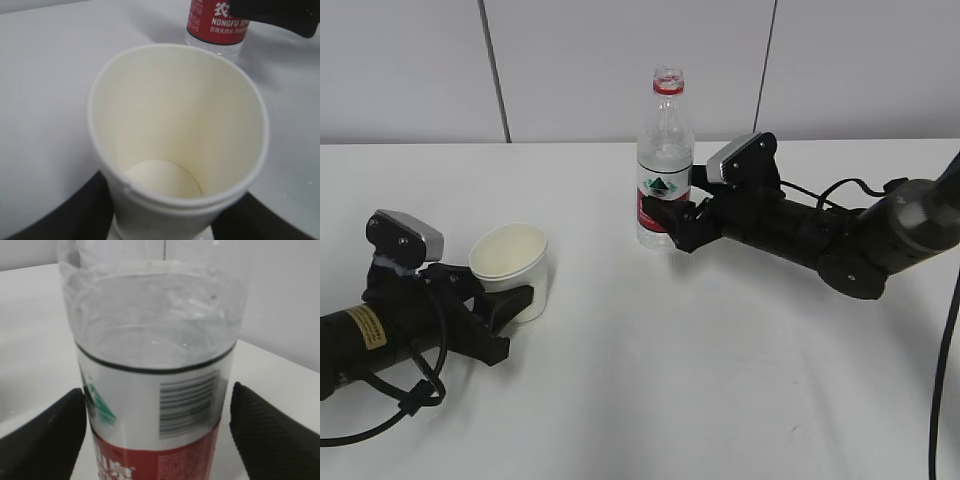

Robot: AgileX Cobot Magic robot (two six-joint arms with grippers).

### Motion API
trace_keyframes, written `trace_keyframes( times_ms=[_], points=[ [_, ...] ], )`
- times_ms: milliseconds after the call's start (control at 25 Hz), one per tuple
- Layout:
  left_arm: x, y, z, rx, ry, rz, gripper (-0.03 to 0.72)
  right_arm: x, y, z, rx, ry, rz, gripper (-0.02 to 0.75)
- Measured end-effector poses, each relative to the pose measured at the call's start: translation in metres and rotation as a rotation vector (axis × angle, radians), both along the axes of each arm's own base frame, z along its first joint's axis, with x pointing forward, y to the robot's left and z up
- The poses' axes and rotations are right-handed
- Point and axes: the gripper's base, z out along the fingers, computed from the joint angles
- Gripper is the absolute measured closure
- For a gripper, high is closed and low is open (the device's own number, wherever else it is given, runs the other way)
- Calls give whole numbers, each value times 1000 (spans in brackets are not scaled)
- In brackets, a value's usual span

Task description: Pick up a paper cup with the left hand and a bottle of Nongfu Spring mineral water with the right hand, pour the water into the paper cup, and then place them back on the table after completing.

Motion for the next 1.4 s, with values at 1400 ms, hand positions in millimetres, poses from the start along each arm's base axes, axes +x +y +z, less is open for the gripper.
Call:
trace_keyframes(
  times_ms=[1400],
  points=[
    [21,-5,17,-42,-76,6,332,13,6,-11,41,-24,41,326]
  ],
)
